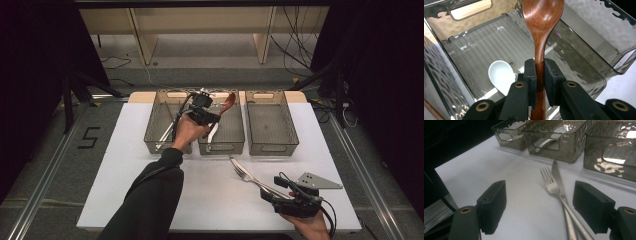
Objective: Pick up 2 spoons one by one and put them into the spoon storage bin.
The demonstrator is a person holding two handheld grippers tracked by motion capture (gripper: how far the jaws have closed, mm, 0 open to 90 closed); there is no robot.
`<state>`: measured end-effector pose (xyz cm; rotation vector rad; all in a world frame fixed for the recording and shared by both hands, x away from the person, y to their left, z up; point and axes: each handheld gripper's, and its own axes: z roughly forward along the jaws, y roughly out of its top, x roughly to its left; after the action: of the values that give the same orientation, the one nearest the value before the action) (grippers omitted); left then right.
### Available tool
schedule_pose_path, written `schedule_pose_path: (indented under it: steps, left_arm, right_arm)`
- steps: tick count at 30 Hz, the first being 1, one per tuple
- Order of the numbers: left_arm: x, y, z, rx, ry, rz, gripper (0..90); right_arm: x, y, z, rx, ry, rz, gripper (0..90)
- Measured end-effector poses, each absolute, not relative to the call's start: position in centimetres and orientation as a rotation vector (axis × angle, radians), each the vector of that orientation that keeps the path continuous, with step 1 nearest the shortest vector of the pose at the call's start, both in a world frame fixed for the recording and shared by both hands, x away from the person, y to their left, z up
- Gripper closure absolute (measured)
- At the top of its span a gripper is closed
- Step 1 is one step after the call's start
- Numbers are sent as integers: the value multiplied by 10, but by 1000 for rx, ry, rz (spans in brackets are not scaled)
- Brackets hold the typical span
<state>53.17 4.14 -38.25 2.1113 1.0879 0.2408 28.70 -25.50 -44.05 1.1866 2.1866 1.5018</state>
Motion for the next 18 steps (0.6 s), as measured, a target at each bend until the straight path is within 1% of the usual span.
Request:
schedule_pose_path:
  steps: [14, 15, 16, 17, 18]
  left_arm:
    - [537, 41, -398, 2097, 1145, 217, 791]
    - [537, 40, -399, 2099, 1148, 212, 755]
    - [537, 39, -399, 2107, 1150, 212, 670]
    - [536, 39, -398, 2109, 1148, 206, 603]
    - [536, 39, -397, 2107, 1144, 195, 566]
  right_arm:
    - [287, -255, -440, 1185, 2186, 1505, 280]
    - [287, -255, -440, 1185, 2186, 1505, 280]
    - [287, -255, -440, 1185, 2186, 1505, 280]
    - [287, -255, -440, 1187, 2185, 1506, 280]
    - [287, -255, -440, 1190, 2185, 1504, 280]
